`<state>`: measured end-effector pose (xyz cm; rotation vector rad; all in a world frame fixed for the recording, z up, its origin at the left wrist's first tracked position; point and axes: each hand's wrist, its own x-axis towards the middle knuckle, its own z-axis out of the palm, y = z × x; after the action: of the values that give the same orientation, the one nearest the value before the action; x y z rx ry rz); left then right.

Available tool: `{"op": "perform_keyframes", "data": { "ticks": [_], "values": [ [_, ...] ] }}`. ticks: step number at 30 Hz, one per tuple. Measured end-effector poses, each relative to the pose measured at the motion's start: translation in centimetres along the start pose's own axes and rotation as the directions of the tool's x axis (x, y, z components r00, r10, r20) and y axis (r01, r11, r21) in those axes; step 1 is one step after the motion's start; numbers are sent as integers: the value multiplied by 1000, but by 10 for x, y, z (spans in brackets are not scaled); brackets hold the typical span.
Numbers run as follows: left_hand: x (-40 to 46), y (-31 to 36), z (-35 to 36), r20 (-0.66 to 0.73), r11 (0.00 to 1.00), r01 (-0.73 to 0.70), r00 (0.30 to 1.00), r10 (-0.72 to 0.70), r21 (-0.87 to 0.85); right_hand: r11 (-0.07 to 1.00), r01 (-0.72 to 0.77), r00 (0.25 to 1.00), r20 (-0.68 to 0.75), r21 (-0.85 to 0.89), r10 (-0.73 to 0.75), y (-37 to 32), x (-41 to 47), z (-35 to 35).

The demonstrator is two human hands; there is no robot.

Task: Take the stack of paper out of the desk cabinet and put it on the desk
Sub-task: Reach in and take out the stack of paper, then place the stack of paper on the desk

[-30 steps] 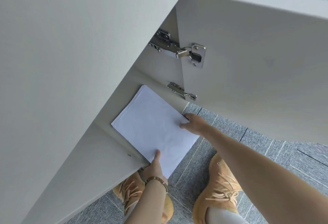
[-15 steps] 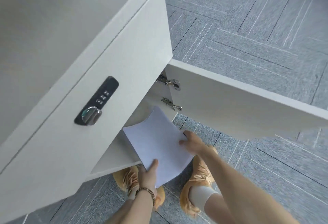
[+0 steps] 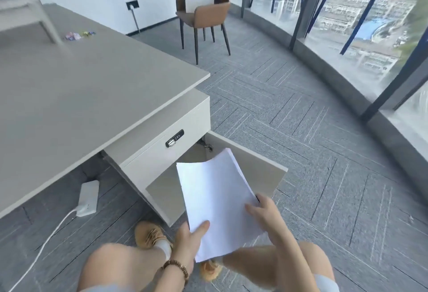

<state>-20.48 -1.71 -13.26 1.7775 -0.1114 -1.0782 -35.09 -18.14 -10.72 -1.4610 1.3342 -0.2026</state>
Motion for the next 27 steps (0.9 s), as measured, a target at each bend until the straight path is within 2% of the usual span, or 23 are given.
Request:
{"op": "perform_keyframes", "data": {
  "ticks": [6, 9, 12, 15, 18, 22, 27],
  "values": [
    [-102, 57, -13, 9, 950, -310, 951, 310, 30, 971, 85, 995, -63, 225, -73, -33, -103, -46],
    [-149, 90, -32, 19, 912, -411, 911, 411, -6, 941, 122, 993, -38, 314, -116, -59, -141, -60],
    [-190, 122, -56, 15, 862, -505, 863, 506, -41, 917, 205, 975, 10, 342, -222, -99, -177, -72],
    [-223, 152, -84, -13, 808, -579, 814, 581, -109, 852, 343, 916, 59, 397, -396, -152, -209, -74],
    [-249, 175, -116, -57, 743, -652, 756, 652, -151, 747, 463, 835, 48, 478, -548, -211, -233, -63],
    [-257, 197, -162, -127, 705, -684, 729, 673, -188, 664, 557, 758, 21, 499, -652, -272, -236, -25],
    [-214, 235, -237, -61, 759, -560, 816, 575, -332, 635, 563, 712, 80, 530, -698, -325, -200, 45]
  ]
}}
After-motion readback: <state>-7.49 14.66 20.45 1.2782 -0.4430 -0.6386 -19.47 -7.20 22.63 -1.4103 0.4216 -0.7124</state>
